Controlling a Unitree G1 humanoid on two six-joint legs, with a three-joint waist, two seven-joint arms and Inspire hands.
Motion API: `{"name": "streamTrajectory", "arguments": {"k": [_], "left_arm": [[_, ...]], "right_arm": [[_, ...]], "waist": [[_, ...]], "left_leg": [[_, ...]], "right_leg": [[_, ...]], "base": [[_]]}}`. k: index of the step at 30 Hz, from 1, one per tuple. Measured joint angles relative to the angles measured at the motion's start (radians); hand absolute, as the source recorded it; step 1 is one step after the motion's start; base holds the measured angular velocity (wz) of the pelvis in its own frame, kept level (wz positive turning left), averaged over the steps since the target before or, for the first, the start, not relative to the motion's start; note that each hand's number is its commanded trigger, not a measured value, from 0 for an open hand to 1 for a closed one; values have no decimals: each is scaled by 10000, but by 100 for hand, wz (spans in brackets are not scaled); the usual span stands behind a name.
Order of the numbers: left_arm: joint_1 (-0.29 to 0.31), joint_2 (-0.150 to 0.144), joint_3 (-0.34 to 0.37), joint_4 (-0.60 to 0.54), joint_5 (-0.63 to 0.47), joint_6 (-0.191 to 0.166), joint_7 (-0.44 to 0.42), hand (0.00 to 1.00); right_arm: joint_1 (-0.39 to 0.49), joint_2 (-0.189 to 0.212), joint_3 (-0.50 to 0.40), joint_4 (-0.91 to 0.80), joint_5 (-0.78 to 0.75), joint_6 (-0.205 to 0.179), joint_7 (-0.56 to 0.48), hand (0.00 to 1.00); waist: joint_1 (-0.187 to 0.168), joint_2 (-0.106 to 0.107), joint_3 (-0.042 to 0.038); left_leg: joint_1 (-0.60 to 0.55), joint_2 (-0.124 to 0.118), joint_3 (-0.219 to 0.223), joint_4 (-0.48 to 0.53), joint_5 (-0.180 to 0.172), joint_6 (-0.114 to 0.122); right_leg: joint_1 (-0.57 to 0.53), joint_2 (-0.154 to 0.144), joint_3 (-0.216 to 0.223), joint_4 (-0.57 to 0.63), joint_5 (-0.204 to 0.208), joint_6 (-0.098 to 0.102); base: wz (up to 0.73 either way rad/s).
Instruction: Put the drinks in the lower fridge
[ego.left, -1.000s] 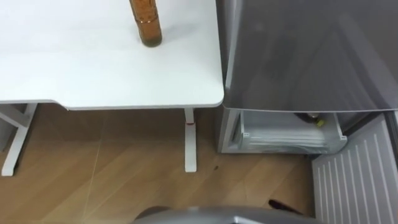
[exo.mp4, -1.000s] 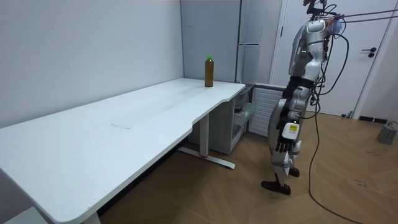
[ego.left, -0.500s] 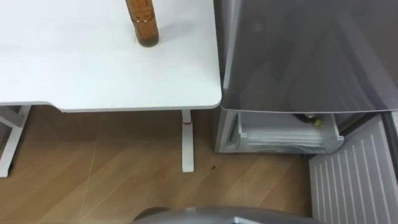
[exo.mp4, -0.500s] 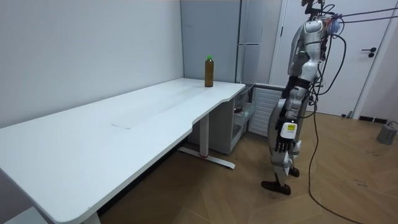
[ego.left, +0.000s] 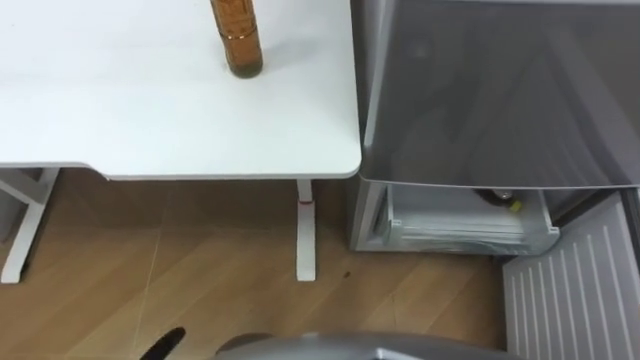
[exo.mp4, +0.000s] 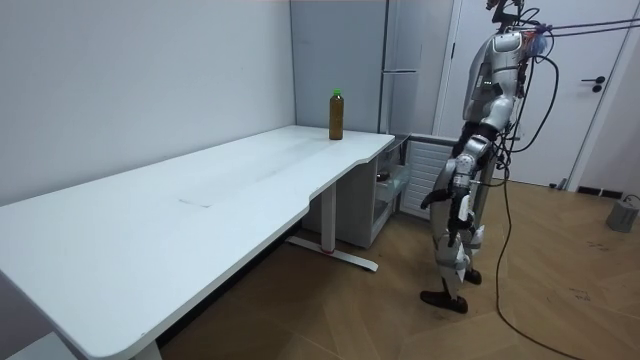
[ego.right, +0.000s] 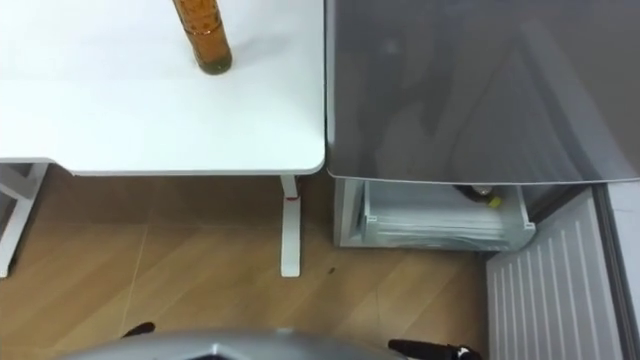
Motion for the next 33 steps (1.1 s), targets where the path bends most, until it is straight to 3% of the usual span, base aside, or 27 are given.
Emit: {"name": "streamTrajectory", "arguments": {"k": [5,8,10,13,16,19,21,27,33], "left_arm": [[-35,33,220,-2483,171,-646,1154,0],[-3,35,224,-5089,890,-770,1977,0],[-87,55,221,-6789,2323,-1069,2293,0],[-226,59,225,-8229,4083,-1316,2523,0],[-238,58,224,-9623,5300,-1343,2636,0],[-464,71,208,-10490,6831,-1502,2667,0],[-486,86,196,-10952,7185,-1604,2591,0],[-567,84,108,-12116,7179,-1736,1981,0],[-738,84,-388,-12226,7180,-1810,1338,0]], "right_arm": [[200,-16,-234,-240,-613,-199,-17,0],[369,6,-410,-591,-862,-258,-13,0],[403,10,-546,-566,-1224,-313,11,0],[431,49,-647,-617,-1291,-465,5,0],[438,64,-645,-612,-1621,-697,40,0],[514,62,-684,-577,-1830,-847,147,0],[533,61,-695,-586,-1924,-946,224,0],[622,64,-699,-599,-1907,-1182,529,0],[562,48,-727,-591,-1882,-1180,789,0]], "waist": [[14,158,-48],[117,164,-51],[163,114,-34],[211,134,-56],[199,118,-108],[90,97,-96],[30,74,-82],[-139,139,-1],[-205,157,-1]], "left_leg": [[-8,38,-23,-24,-12,-17],[-11,37,-22,-30,-9,-18],[-26,23,-22,-35,-10,-16],[-28,18,-21,-30,-9,-16],[-82,22,-40,-3,-9,-18],[-64,-16,-173,18,-9,-17],[-63,-19,-192,20,-9,-17],[-108,-13,-282,113,-7,-20],[-158,-3,-290,126,-8,-18]], "right_leg": [[10,40,1,2,17,-25],[1,41,17,-1,17,-25],[15,39,27,-22,19,-20],[-9,37,23,-51,19,-20],[-49,39,-13,-54,20,-20],[32,34,-99,-58,21,-19],[47,34,-111,-63,21,-18],[77,34,-245,-63,20,-18],[42,41,-245,-51,21,-18]], "base": [[0],[0],[0],[0],[1],[11],[8],[1],[0]]}}
